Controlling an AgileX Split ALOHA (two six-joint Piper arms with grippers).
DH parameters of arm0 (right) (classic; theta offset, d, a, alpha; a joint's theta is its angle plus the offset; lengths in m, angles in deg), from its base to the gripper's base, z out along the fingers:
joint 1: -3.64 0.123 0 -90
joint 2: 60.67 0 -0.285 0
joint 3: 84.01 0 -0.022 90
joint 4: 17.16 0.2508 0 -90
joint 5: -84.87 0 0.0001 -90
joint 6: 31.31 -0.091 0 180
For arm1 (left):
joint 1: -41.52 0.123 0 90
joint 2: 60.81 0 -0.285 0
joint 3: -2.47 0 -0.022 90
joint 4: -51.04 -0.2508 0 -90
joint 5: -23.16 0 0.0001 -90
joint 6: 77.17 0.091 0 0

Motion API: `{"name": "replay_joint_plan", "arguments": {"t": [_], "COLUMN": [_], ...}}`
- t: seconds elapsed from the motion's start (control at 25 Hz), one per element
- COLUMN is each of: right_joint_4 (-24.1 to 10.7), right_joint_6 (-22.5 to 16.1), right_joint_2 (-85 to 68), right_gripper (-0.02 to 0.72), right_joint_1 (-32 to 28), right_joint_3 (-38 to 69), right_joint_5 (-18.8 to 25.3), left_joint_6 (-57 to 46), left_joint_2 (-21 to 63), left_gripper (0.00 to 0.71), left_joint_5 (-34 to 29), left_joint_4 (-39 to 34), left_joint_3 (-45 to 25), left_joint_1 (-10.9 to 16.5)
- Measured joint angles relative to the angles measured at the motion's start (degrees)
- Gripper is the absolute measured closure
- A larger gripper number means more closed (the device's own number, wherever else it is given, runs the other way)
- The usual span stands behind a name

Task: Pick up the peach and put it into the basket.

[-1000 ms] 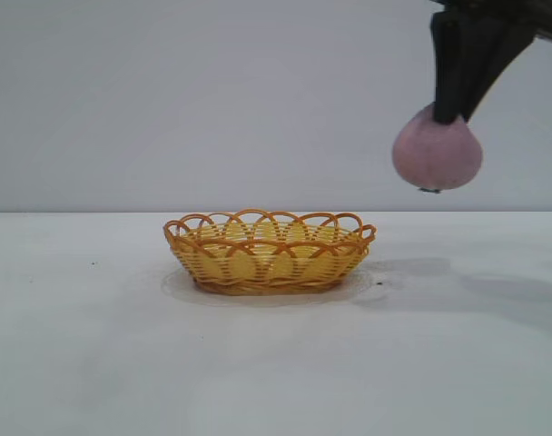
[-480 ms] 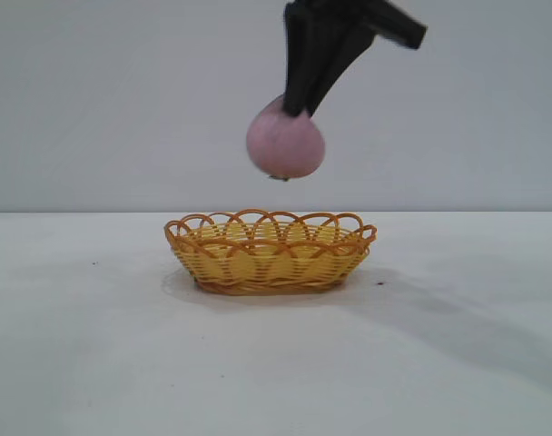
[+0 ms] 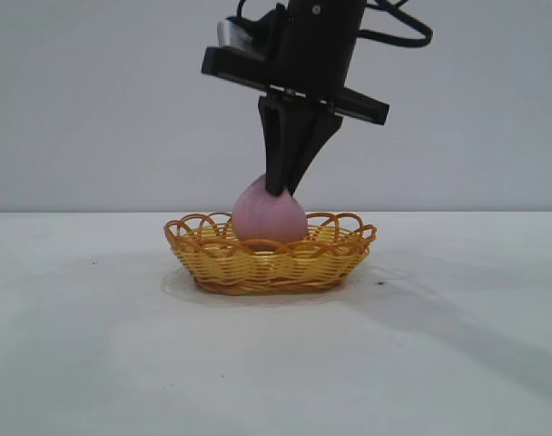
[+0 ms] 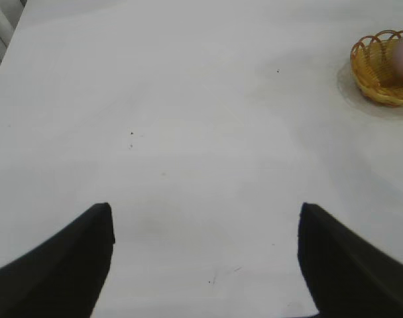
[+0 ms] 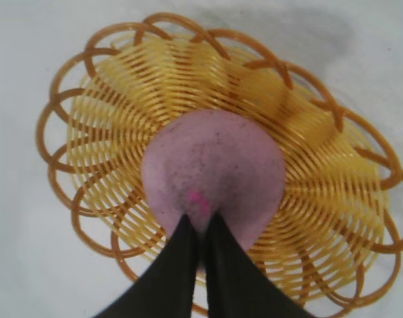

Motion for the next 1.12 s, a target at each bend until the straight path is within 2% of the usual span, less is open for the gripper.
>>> {"name": "replay_joint_plan", "arguments": {"t": [0.04,0.08,0.28,0.44,0.6,0.64,0.8,1.12], "right_joint_4": [0.0,0.0,-0.1,-0.7,-4.5,-5.4,-7.8,-8.9], "right_joint_6": [0.0,0.0,0.0,0.0,0.0,0.0,-0.4,-0.5], "right_joint_2": [0.3,0.3,0.4,0.4,0.2,0.0,-1.5,-2.8], "right_gripper": [0.652,0.652,0.43,0.293,0.304,0.264,0.279,0.279], "right_joint_1": [0.0,0.0,0.0,0.0,-0.1,-0.3,-2.9,-15.1], "right_joint_3": [0.0,0.0,0.0,0.0,-1.0,-1.4,-1.9,-1.9], "right_joint_5": [0.0,0.0,0.0,0.0,1.6,2.1,3.0,4.8], "left_joint_6": [0.0,0.0,0.0,0.0,0.0,0.0,0.0,0.0], "left_joint_2": [0.0,0.0,0.0,0.0,0.0,0.0,0.0,0.0], "left_gripper": [0.164,0.164,0.164,0.164,0.164,0.164,0.164,0.164], "left_joint_5": [0.0,0.0,0.0,0.0,0.0,0.0,0.0,0.0], "left_joint_4": [0.0,0.0,0.0,0.0,0.0,0.0,0.0,0.0], "left_joint_3": [0.0,0.0,0.0,0.0,0.0,0.0,0.0,0.0], "left_joint_1": [0.0,0.0,0.0,0.0,0.0,0.0,0.0,0.0]}}
